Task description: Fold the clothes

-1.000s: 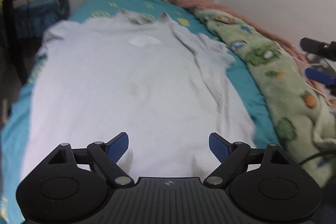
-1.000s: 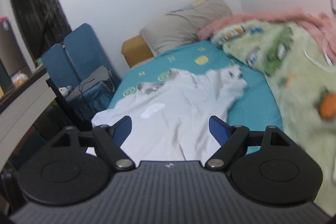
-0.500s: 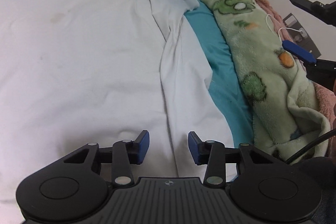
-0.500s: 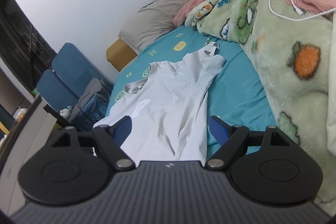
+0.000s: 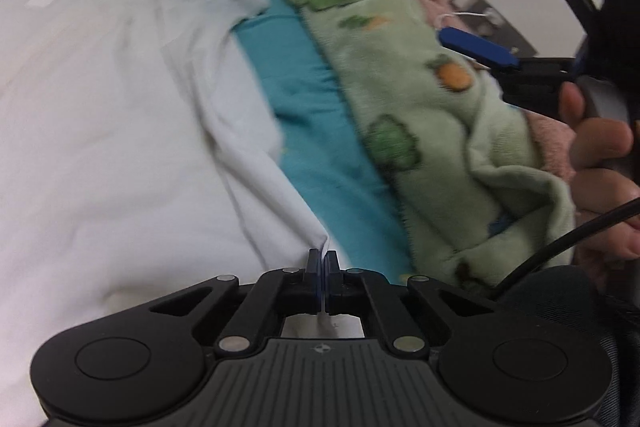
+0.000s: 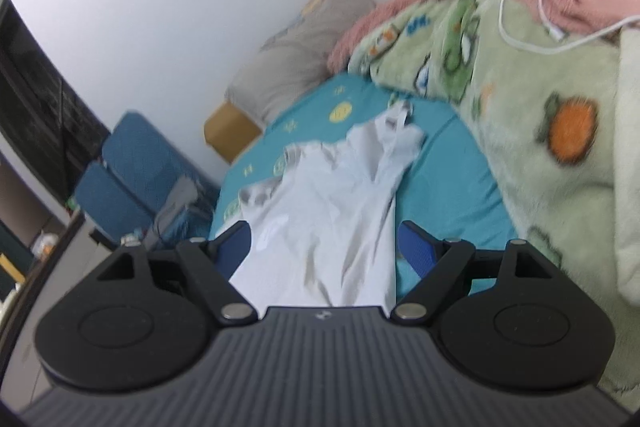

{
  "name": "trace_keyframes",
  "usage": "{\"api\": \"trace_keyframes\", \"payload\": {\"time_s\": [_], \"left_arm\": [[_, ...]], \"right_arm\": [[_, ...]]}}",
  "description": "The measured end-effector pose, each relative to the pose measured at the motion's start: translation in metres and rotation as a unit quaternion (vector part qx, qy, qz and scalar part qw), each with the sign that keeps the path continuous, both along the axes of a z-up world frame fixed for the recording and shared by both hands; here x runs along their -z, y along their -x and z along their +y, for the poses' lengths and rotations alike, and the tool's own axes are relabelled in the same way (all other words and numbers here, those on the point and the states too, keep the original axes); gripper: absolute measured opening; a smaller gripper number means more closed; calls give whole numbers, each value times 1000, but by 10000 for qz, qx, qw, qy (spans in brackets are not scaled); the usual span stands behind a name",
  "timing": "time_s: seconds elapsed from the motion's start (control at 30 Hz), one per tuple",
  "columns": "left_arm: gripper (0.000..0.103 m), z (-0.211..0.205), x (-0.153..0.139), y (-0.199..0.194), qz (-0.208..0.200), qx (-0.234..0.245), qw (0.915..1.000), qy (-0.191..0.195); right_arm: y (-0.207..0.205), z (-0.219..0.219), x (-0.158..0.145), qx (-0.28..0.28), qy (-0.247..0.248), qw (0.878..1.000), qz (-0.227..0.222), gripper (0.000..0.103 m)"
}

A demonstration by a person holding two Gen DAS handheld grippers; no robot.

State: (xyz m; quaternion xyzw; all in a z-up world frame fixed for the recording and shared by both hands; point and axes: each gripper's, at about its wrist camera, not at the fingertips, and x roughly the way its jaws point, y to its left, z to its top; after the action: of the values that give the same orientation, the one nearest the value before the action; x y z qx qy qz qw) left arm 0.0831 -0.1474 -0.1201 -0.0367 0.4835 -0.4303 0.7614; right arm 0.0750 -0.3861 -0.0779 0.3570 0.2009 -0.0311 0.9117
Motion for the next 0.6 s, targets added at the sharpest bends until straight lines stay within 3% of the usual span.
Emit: {"api": "trace_keyframes", "payload": {"time_s": [0.13,0.3,0.4,0.47,0.57,0.6], "left_arm": [[1,-35,6,-1,78,346,9993,-112],[1,-75,41,-4,366,630,9956,-582],[3,-76,46,-6,415,623,9954,-597],[10,-70,43,-8,426,569,9959,-551],[31,-53,28,-10,205,527,9963,-647],[47,-45,21,-11,83,440,9965,-705]], "right_arm": [[8,-5,-6,291,203,9990,-289,83],[2,-11,-1,377,259,9988,-189,83],[-5,-13,3,352,296,9989,-130,83],[-9,-14,6,330,325,9989,-96,83],[-12,-17,8,288,261,9991,-137,83],[-12,-18,8,285,231,9992,-156,83]]}}
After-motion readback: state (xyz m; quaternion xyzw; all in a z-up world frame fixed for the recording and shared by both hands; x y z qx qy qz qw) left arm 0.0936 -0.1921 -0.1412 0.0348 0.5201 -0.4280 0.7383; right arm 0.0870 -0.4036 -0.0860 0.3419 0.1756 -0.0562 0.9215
